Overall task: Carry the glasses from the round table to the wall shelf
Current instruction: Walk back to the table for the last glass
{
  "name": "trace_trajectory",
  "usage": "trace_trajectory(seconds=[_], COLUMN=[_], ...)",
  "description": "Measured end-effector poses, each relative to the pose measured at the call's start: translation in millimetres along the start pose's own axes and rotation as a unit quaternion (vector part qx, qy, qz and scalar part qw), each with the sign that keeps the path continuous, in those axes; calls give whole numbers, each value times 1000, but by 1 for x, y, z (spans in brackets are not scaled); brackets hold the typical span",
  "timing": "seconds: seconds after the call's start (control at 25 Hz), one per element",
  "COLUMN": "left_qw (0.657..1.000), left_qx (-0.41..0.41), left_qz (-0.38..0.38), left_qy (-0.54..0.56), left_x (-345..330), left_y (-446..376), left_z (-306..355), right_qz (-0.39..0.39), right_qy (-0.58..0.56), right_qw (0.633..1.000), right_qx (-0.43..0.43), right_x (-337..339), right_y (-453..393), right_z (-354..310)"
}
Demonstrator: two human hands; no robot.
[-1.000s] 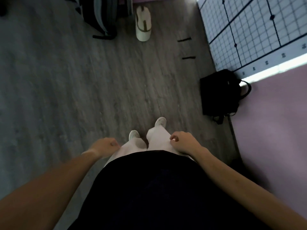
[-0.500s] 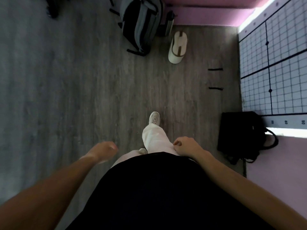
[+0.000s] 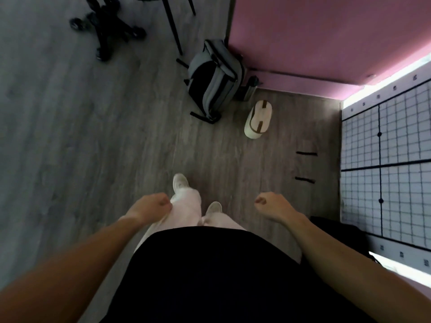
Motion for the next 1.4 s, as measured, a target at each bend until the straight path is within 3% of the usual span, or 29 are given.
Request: trace_trajectory(seconds=[0.24,0.56,0.76,1.16,1.4], left_qw=[1000,997,993,974,967], left_qx=[23,57,79,163,189], left_qz=[7,-17,24,14,42], left_qy=[8,58,80,157,165], left_x=[47,156,217,272,368], left_y=[-52,-157,-207,-272,-359], left_z=[-15,-82,-119,-178,-195], right_qz=[-35,-32,-1,-51,-64], right_qy=[-1,-13,-7,51,71], right_qw=[999,999,997,990,987], right_qx=[-22,25,78,121,131], right_x=[21,98,147,168,225], right_y=[-53,-153,-214,-314,-413], right_z=[-52,-221,-342,-486,-567])
Point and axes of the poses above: each hand's wrist, its own y-axis away from the middle knuckle, its own x-axis out of the back of the hand, z = x × y, the point moved 8 cm from there along -y, towards the middle knuckle, and after that the axes turned 15 degrees about z, right-handed, at the moved point
